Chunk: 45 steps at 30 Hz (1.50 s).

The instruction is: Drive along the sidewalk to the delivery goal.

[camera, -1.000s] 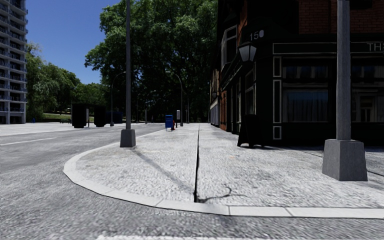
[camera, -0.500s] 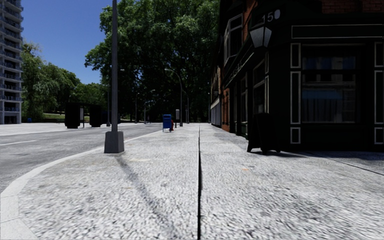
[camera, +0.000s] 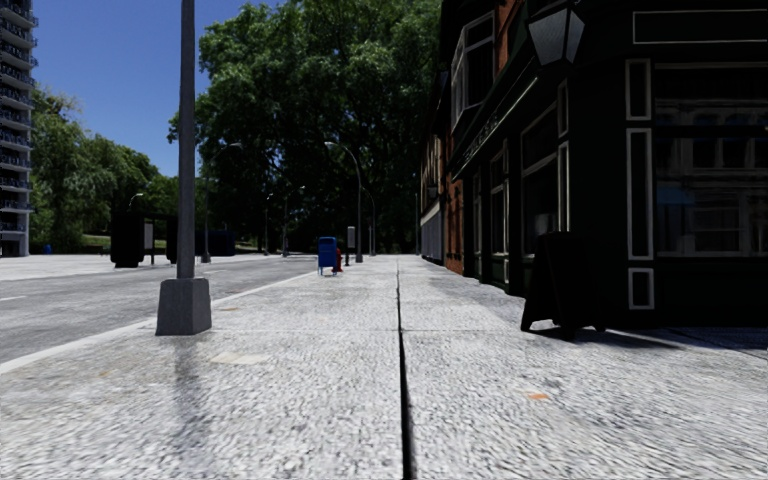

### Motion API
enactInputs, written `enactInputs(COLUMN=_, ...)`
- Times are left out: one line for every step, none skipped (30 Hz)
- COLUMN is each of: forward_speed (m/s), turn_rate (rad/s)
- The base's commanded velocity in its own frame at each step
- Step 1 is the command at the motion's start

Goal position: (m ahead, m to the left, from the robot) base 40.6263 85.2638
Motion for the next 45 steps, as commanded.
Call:
enactInputs(forward_speed=2.0, turn_rate=0.0)
enactInputs(forward_speed=2.0, turn_rate=0.0)
enactInputs(forward_speed=2.0, turn_rate=0.0)
enactInputs(forward_speed=2.0, turn_rate=0.0)
enactInputs(forward_speed=2.0, turn_rate=0.0)
enactInputs(forward_speed=2.0, turn_rate=0.0)
enactInputs(forward_speed=2.0, turn_rate=0.0)
enactInputs(forward_speed=2.0, turn_rate=0.0)
enactInputs(forward_speed=2.0, turn_rate=0.0)
enactInputs(forward_speed=2.0, turn_rate=0.0)
enactInputs(forward_speed=2.0, turn_rate=0.0)
enactInputs(forward_speed=2.0, turn_rate=0.0)
enactInputs(forward_speed=2.0, turn_rate=0.0)
enactInputs(forward_speed=2.0, turn_rate=0.0)
enactInputs(forward_speed=2.0, turn_rate=0.0)
enactInputs(forward_speed=2.0, turn_rate=0.0)
enactInputs(forward_speed=2.0, turn_rate=0.0)
enactInputs(forward_speed=2.0, turn_rate=0.0)
enactInputs(forward_speed=2.0, turn_rate=0.0)
enactInputs(forward_speed=2.0, turn_rate=0.0)
enactInputs(forward_speed=2.0, turn_rate=0.0)
enactInputs(forward_speed=2.0, turn_rate=0.0)
enactInputs(forward_speed=2.0, turn_rate=0.0)
enactInputs(forward_speed=2.0, turn_rate=0.0)
enactInputs(forward_speed=2.0, turn_rate=0.0)
enactInputs(forward_speed=2.0, turn_rate=0.0)
enactInputs(forward_speed=2.0, turn_rate=0.0)
enactInputs(forward_speed=2.0, turn_rate=0.0)
enactInputs(forward_speed=2.0, turn_rate=0.0)
enactInputs(forward_speed=2.0, turn_rate=0.0)
enactInputs(forward_speed=2.0, turn_rate=0.0)
enactInputs(forward_speed=2.0, turn_rate=0.0)
enactInputs(forward_speed=2.0, turn_rate=0.0)
enactInputs(forward_speed=2.0, turn_rate=0.0)
enactInputs(forward_speed=2.0, turn_rate=0.0)
enactInputs(forward_speed=2.0, turn_rate=-0.07)
enactInputs(forward_speed=2.0, turn_rate=-0.52)
enactInputs(forward_speed=2.0, turn_rate=-0.78)
enactInputs(forward_speed=2.0, turn_rate=-0.91)
enactInputs(forward_speed=2.0, turn_rate=-0.91)
enactInputs(forward_speed=2.0, turn_rate=-0.92)
enactInputs(forward_speed=2.0, turn_rate=-0.44)
enactInputs(forward_speed=2.0, turn_rate=-0.05)
enactInputs(forward_speed=2.0, turn_rate=-0.01)
enactInputs(forward_speed=2.0, turn_rate=0.0)
